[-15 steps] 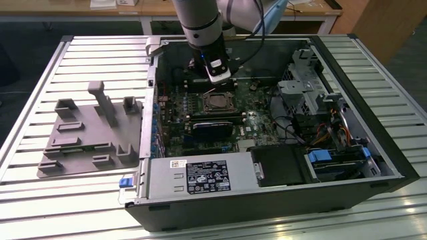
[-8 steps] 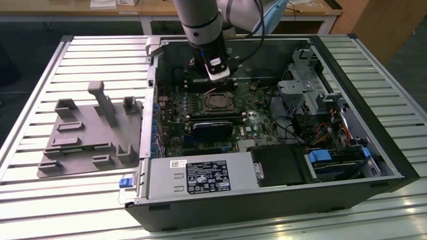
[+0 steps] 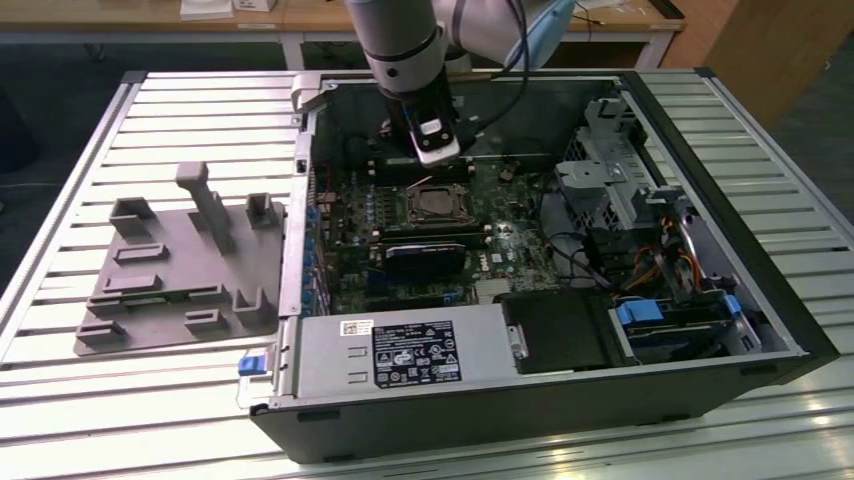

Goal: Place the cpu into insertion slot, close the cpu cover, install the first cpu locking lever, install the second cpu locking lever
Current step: 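Install the first cpu locking lever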

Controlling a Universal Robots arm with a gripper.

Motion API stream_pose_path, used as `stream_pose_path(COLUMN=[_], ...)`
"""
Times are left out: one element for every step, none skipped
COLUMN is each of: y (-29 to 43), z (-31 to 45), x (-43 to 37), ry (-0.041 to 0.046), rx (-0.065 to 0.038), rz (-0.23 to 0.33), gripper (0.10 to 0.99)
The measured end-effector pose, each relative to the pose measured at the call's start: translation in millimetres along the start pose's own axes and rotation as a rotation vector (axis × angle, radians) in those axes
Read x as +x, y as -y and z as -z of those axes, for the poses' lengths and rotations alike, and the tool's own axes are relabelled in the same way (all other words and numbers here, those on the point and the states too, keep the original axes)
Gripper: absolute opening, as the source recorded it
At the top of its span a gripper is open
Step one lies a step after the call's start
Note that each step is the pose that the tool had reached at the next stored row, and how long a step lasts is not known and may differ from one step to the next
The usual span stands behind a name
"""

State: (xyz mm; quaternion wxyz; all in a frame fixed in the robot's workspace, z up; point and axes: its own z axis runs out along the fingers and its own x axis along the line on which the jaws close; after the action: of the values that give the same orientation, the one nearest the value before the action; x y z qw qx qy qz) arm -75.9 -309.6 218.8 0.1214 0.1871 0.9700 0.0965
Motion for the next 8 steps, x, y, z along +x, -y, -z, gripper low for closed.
stream_pose_path(y=[0.0,-0.2,-0.5,-0.9,-1.4,-1.9,-2.5,-3.1], z=[-0.6,-1.0,-1.5,-2.0,-2.4,-2.7,-3.1,-3.4], x=[0.2,0.4,0.6,0.9,1.2,1.5,1.9,2.2], ry=[0.0023,0.0042,0.0055,0.0061,0.0065,0.0068,0.0069,0.0071], rx=[-0.001,-0.001,-0.002,-0.002,-0.002,-0.002,-0.002,-0.002], rz=[0.0,0.0,0.0,0.0,0.0,0.0,0.0,0.0], gripper=[0.106,0.106,0.106,0.106,0.106,0.106,0.106,0.106])
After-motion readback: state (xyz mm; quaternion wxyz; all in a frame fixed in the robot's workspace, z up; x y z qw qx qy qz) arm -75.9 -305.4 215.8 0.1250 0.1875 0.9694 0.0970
